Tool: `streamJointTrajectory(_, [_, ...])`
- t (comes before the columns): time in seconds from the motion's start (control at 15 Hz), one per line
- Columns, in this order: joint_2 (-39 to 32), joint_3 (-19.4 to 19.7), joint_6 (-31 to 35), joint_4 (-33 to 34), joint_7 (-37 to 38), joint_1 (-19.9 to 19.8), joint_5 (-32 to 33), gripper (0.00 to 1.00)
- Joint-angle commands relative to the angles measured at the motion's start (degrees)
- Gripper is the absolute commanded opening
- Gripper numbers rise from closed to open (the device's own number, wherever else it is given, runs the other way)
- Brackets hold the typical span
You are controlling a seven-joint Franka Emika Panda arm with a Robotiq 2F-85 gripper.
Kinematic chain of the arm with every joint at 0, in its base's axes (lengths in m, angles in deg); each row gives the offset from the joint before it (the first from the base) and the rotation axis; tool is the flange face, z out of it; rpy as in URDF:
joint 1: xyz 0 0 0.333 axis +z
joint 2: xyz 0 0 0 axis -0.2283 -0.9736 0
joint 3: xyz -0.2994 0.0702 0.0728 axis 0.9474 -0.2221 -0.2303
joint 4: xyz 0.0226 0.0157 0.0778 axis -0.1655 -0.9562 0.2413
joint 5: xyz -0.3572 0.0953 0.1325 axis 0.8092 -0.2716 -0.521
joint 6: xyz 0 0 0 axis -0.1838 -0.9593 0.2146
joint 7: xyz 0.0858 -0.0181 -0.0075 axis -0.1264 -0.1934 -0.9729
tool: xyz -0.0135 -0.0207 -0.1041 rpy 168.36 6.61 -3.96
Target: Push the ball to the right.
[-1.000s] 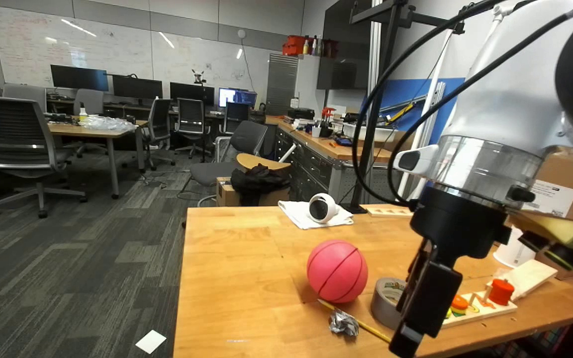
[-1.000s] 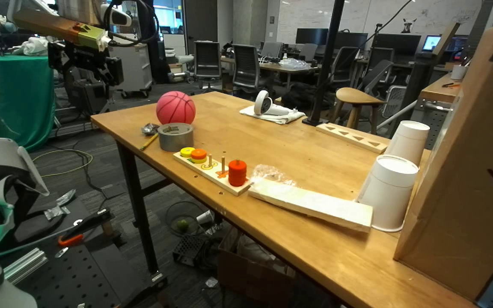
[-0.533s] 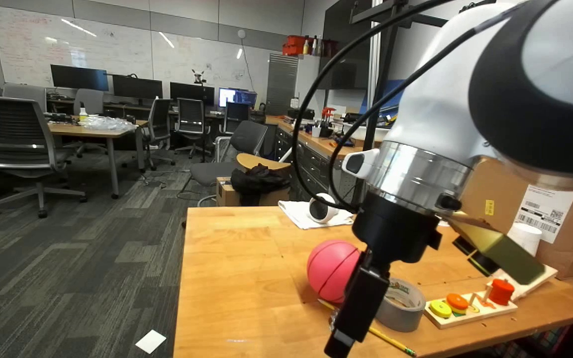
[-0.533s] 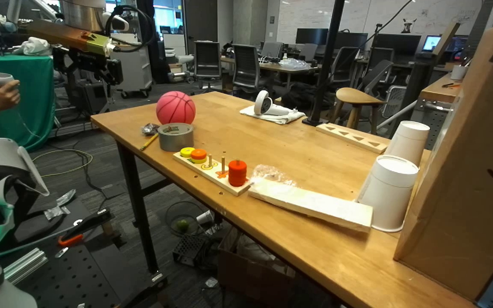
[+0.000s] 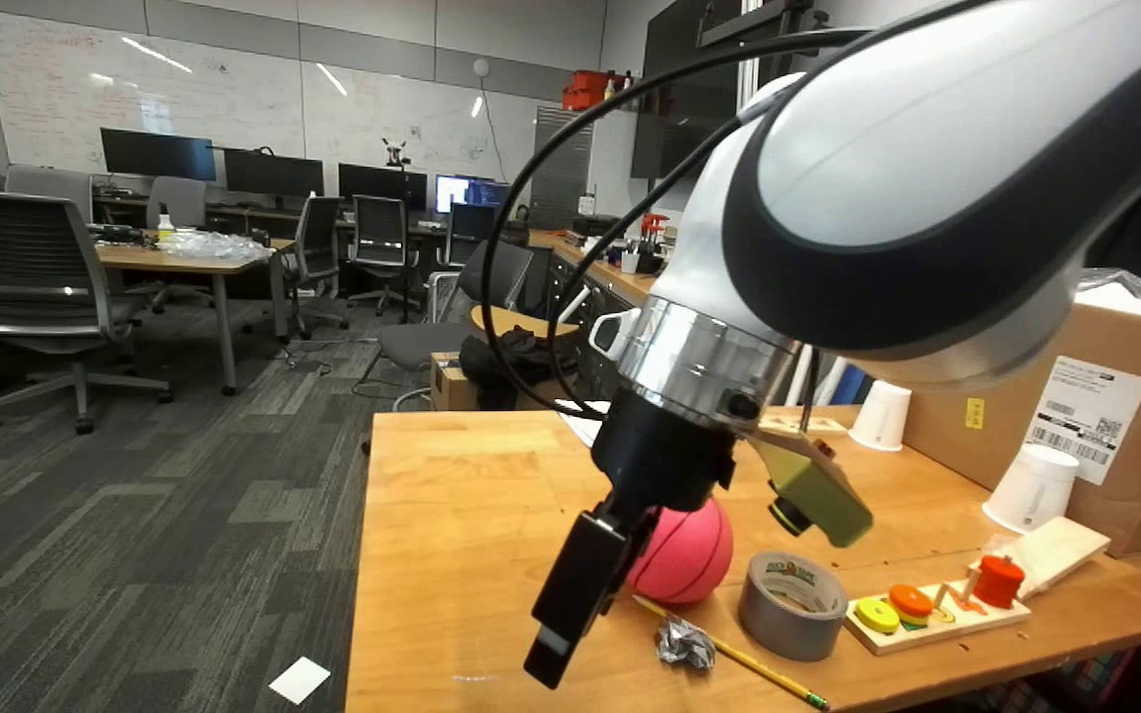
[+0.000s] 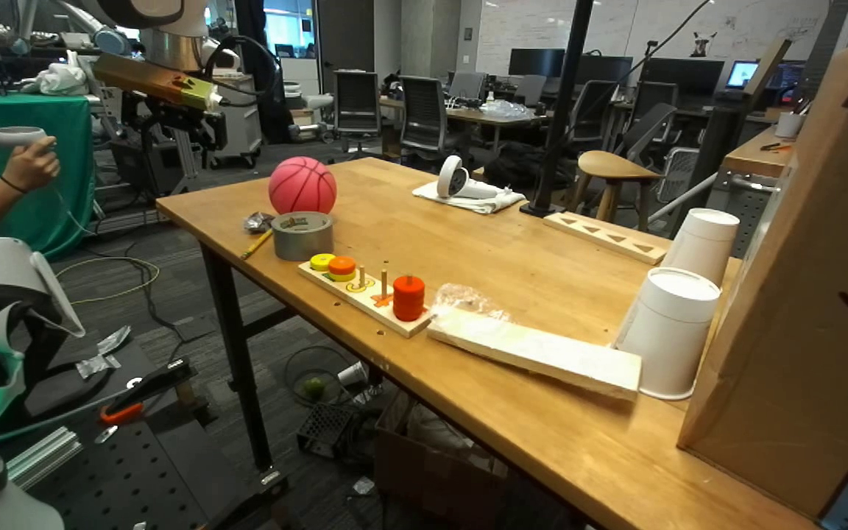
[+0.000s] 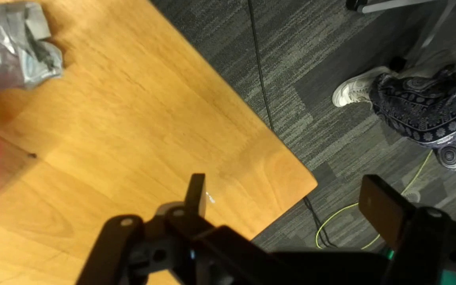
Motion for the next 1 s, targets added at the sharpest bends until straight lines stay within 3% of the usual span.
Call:
streamJointTrajectory(0.0, [-4.4, -2.1, 2.4, 5.3, -0.8, -2.9, 0.2, 1.00])
streamJointTrajectory(0.4, [-8.6, -1.5, 4.4, 7.4, -0.4, -8.0, 2.2, 1.00])
streamJointTrajectory(0.6, [-8.4, 0.6, 4.1, 6.8, 1.3, -12.0, 7.2, 1.00])
streamJointTrajectory(0.93, [4.5, 4.1, 3.7, 3.8, 1.3, -16.7, 21.4, 1.00])
